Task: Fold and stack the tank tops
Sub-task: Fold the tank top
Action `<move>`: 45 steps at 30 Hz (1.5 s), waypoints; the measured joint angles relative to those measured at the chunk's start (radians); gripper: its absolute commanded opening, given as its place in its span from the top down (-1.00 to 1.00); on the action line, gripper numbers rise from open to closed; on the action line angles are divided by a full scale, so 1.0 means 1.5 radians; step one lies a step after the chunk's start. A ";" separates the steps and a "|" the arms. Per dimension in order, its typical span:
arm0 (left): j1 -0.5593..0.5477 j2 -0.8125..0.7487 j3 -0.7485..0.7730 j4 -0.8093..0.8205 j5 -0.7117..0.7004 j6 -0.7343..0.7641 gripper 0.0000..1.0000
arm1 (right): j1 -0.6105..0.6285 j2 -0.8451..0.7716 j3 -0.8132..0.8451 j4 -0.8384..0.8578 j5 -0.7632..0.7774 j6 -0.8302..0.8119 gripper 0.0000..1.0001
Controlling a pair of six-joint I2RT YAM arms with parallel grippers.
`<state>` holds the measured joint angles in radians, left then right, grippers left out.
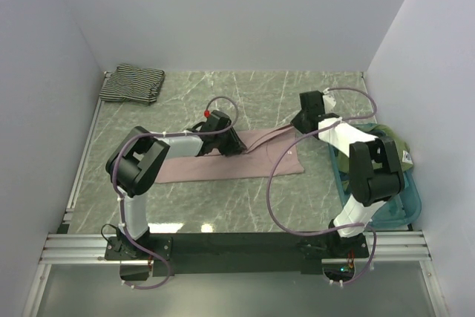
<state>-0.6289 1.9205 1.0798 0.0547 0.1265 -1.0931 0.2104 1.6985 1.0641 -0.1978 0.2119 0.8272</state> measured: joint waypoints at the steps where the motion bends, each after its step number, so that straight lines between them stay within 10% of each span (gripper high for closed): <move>1: 0.002 0.001 0.000 0.001 0.000 0.000 0.28 | 0.002 -0.001 -0.010 0.020 -0.002 -0.004 1.00; 7: 0.003 0.001 -0.002 0.004 -0.002 0.000 0.28 | 0.004 -0.004 -0.093 0.079 -0.015 -0.007 0.96; 16: 0.003 0.001 -0.003 0.006 0.000 0.009 0.27 | 0.006 -0.014 -0.159 0.142 -0.027 -0.003 0.39; 34: 0.003 0.001 0.070 -0.104 -0.001 0.073 -0.05 | 0.007 0.011 -0.093 0.083 -0.019 0.007 0.86; 45: 0.017 -0.017 0.174 -0.175 -0.007 0.100 -0.04 | 0.007 0.018 -0.084 0.038 -0.036 -0.002 0.49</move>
<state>-0.6033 1.8950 1.3403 -0.2085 0.1162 -0.9432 0.2203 1.7252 0.9379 -0.1402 0.1574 0.8246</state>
